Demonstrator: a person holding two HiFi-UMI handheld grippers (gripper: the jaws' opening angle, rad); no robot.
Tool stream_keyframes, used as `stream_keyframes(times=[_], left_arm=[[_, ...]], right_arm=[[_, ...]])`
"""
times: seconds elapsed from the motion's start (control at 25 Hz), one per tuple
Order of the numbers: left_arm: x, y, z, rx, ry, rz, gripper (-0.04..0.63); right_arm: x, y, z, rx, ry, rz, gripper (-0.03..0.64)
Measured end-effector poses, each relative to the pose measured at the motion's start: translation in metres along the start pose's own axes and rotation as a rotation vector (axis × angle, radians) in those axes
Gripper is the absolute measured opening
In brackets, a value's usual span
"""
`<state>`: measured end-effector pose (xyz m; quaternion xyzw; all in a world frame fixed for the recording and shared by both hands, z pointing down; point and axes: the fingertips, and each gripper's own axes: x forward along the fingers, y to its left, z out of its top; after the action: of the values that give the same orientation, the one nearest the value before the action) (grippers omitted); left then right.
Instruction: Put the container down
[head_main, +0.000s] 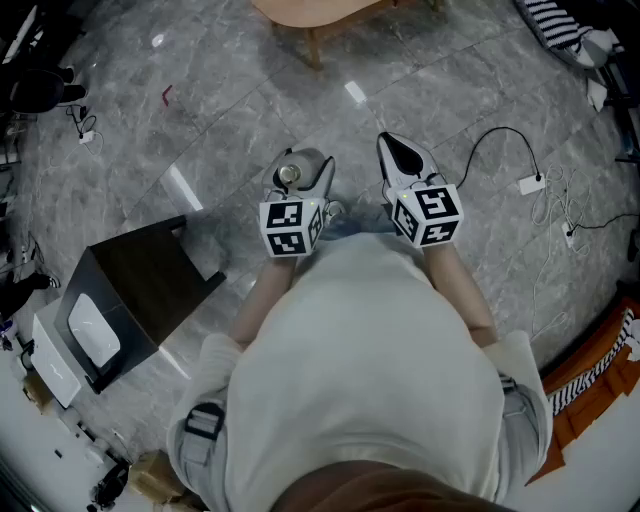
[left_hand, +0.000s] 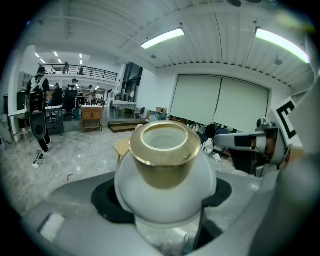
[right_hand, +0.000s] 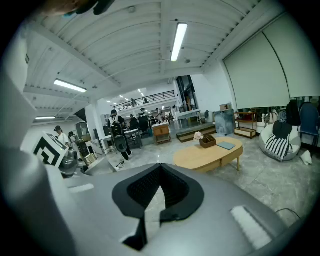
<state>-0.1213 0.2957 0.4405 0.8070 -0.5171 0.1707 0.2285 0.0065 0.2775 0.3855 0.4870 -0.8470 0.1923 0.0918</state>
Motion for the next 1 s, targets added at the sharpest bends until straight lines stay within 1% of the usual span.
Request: stream_keyframes(times=[0.12,0.24,0.4,0.56,0.76,1.0], left_arm=[[-0.020,-0.001,-0.008,-0.013,-0.012,0.012,0.348],[-0.034,-0.006,-0.011,-0.026,-0.027,0.029,0.348],[-0.039,-0.013,-0.009,-0.036,-0.048,0.051,0.348],[-0.043,-0.016,-0.011,-0.052,-0.049,0.053,0.348],[-0.042,-0.010,-0.009,-0.036,-0.053,0.035,0.348],[-0.032,0.009,0.000,0.001,-0.051,0.004,0.348]], right_arm=[[-0.013,0.017,-0.004,-0.026,0.003,0.025,0.000],[-0.027,0.023,-0.007,-0.046,0.005,0.039,0.000],[-0.038,0.022,-0.005,-0.072,0.001,0.053,0.000],[-0.043,0.027,-0.008,-0.078,0.001,0.060,-0.002],[-0.035,0.040,-0.006,-0.071,-0.008,0.094,0.000],[-0.017,0.045,-0.001,-0.050,-0.029,0.057,0.002]])
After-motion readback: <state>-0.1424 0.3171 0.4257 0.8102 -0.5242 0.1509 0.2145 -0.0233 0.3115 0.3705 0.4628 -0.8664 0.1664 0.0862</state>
